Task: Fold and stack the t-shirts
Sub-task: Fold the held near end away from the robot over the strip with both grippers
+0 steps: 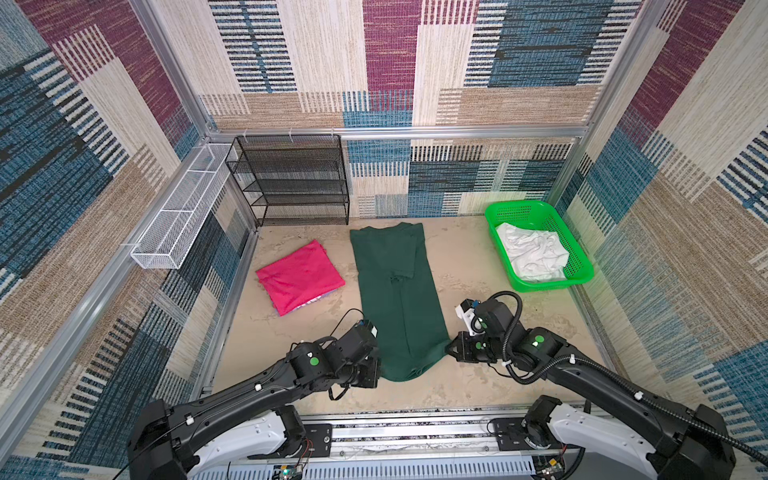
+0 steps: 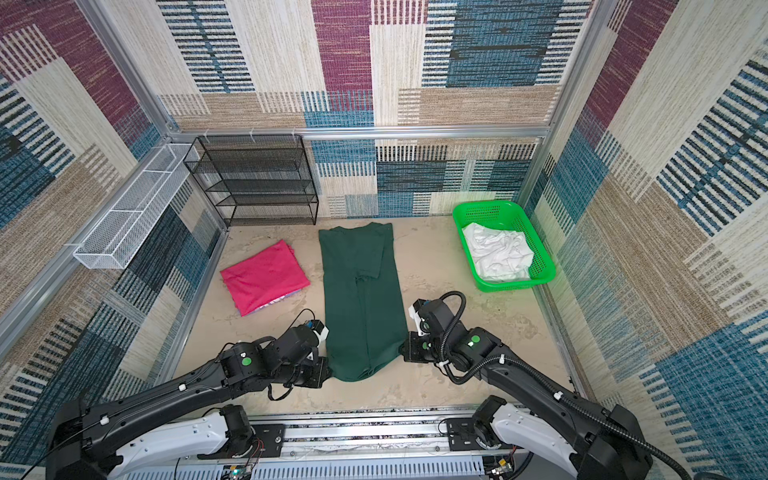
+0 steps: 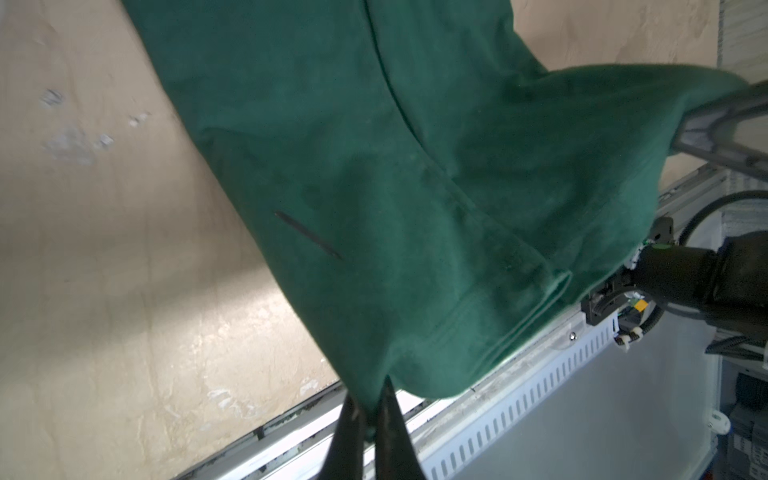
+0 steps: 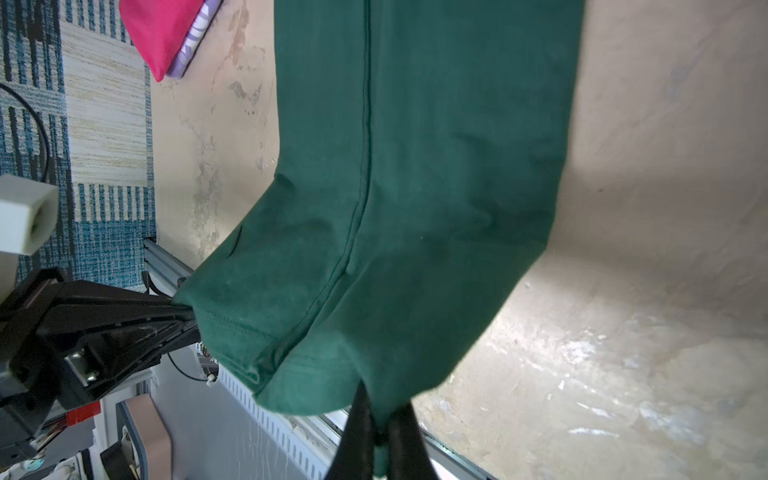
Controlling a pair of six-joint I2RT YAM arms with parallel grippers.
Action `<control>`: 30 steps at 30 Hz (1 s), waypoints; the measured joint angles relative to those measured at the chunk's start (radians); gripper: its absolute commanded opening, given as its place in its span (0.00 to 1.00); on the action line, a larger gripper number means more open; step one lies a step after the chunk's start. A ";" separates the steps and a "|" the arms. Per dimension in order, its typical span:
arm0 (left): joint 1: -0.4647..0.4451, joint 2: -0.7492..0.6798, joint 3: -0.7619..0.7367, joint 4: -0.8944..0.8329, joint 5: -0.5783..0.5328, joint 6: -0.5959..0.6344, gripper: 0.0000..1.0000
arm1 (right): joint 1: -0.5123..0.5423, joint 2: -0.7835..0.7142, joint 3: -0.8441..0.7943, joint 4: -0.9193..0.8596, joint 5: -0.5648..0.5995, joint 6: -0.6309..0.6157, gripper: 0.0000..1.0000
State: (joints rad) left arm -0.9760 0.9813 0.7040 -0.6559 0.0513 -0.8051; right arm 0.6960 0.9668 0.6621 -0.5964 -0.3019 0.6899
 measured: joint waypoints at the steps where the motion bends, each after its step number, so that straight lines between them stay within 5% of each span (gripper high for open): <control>1: 0.008 0.000 0.008 -0.003 -0.007 0.006 0.00 | 0.000 0.003 0.006 0.000 0.011 -0.003 0.00; 15: 0.222 0.062 0.104 0.020 -0.077 0.138 0.00 | -0.043 0.156 0.143 0.139 0.168 -0.107 0.00; 30: 0.456 0.349 0.303 0.135 -0.013 0.311 0.00 | -0.195 0.441 0.315 0.325 0.144 -0.259 0.00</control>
State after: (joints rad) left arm -0.5201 1.3308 1.0069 -0.5205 0.0387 -0.4938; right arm 0.5014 1.4075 0.9768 -0.2718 -0.1577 0.4309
